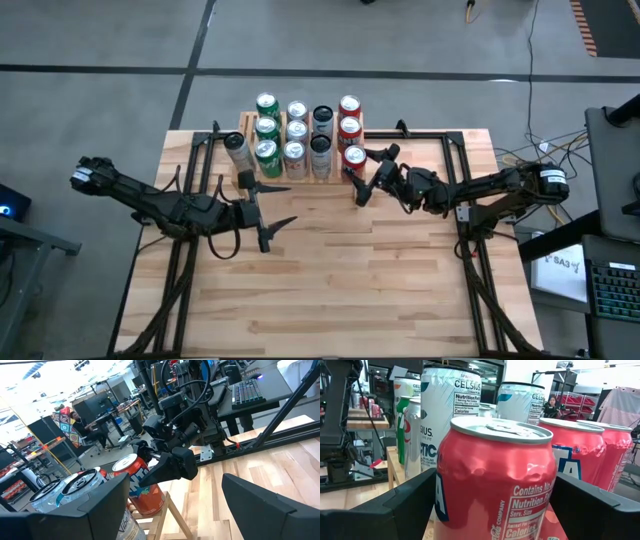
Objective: Place canned beverage on shelf
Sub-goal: Put the orange soda can on the shelf
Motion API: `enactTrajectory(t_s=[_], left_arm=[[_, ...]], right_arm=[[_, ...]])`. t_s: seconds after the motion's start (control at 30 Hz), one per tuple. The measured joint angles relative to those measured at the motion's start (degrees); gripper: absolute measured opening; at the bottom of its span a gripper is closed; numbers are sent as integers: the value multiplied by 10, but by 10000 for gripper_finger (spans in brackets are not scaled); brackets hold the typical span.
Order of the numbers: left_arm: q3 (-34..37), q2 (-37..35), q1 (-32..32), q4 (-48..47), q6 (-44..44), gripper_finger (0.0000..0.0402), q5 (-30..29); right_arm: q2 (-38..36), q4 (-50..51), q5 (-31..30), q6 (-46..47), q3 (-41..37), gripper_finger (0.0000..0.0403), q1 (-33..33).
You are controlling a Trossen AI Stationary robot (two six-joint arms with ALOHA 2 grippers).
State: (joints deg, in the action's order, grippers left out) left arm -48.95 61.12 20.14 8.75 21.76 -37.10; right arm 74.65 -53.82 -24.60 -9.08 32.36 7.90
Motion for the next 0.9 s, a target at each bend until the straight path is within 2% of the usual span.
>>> enactTrajectory(t_s=[0.9], left_arm=[[0,0,0,0,0,301,0]], right_arm=[[0,-38,1,-14,0,345,0]])
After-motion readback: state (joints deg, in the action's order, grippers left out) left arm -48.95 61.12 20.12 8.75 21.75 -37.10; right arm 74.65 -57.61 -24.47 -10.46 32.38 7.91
